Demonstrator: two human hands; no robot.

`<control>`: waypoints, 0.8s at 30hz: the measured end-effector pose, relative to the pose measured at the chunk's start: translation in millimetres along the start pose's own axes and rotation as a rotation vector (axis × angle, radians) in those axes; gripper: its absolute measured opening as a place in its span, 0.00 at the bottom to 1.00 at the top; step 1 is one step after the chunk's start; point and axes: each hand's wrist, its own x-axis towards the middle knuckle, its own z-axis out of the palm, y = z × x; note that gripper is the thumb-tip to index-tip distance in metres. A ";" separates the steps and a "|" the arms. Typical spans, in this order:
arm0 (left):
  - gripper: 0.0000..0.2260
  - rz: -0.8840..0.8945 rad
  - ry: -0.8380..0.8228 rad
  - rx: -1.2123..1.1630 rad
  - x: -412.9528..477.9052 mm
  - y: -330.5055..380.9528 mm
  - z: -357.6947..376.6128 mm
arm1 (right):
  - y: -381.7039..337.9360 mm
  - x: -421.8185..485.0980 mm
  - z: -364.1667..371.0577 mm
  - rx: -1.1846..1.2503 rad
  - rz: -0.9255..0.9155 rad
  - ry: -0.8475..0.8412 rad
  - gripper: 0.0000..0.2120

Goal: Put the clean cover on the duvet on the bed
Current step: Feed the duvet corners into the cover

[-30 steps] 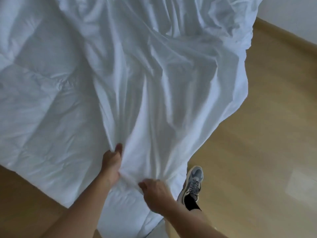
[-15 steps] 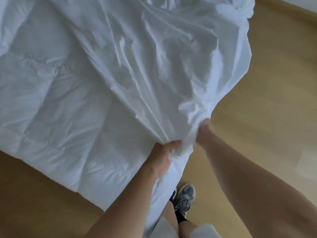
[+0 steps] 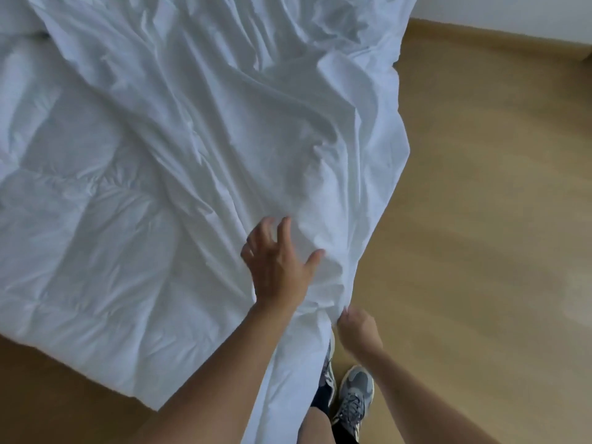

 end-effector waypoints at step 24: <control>0.11 0.069 -1.589 0.361 43.3 -34.4 -69.8 | -133.8 39.6 -64.7 0.666 -0.042 0.089 0.11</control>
